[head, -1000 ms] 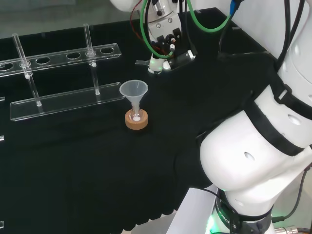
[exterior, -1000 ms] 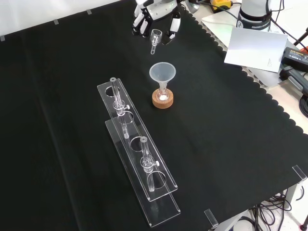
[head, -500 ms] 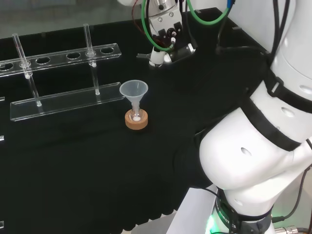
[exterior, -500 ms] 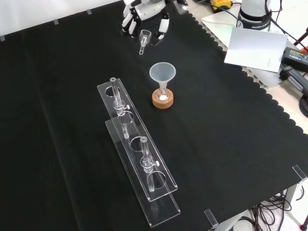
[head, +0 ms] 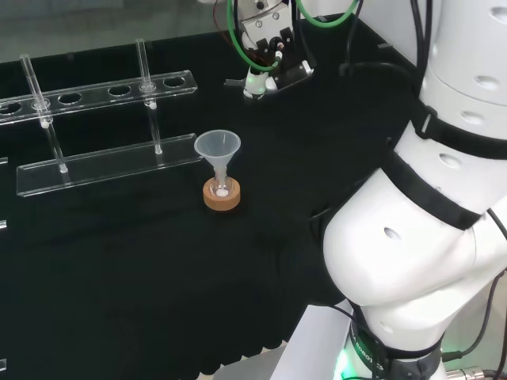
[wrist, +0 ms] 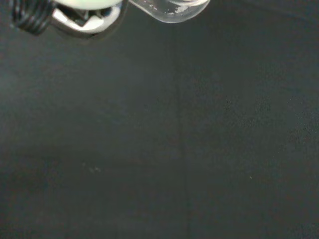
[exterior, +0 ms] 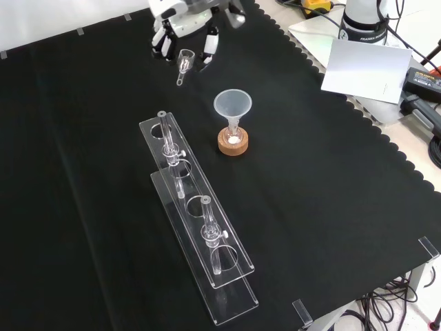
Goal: Put the weighing funnel back on the table.
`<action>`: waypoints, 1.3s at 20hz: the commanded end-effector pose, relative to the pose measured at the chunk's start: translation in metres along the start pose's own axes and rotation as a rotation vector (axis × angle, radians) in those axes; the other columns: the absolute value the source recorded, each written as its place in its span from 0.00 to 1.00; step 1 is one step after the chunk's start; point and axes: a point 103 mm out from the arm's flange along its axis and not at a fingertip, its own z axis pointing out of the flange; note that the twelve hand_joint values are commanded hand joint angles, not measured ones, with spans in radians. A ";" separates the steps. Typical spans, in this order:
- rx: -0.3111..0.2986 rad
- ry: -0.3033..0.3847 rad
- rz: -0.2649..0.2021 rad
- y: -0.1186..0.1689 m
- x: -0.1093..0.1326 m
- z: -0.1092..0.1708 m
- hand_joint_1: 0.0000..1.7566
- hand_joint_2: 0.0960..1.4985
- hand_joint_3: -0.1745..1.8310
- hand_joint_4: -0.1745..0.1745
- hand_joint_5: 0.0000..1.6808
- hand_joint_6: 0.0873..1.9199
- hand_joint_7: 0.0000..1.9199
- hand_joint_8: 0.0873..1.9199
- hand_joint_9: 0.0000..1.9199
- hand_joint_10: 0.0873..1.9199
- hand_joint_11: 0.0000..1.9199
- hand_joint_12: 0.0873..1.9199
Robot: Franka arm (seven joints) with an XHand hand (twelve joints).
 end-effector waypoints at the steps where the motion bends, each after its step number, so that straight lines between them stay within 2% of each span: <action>1: 0.035 -0.016 -0.002 0.036 -0.013 0.018 0.63 0.45 0.37 1.00 0.72 0.37 0.31 0.30 0.53 0.08 0.44 0.49; 13: 0.115 -0.058 -0.056 0.082 0.008 0.065 0.63 0.45 0.37 1.00 0.72 0.37 0.31 0.30 0.53 0.08 0.44 0.50; 26: 0.125 -0.081 -0.142 0.109 0.034 0.100 0.63 0.46 0.37 1.00 0.71 0.37 0.31 0.30 0.52 0.08 0.44 0.50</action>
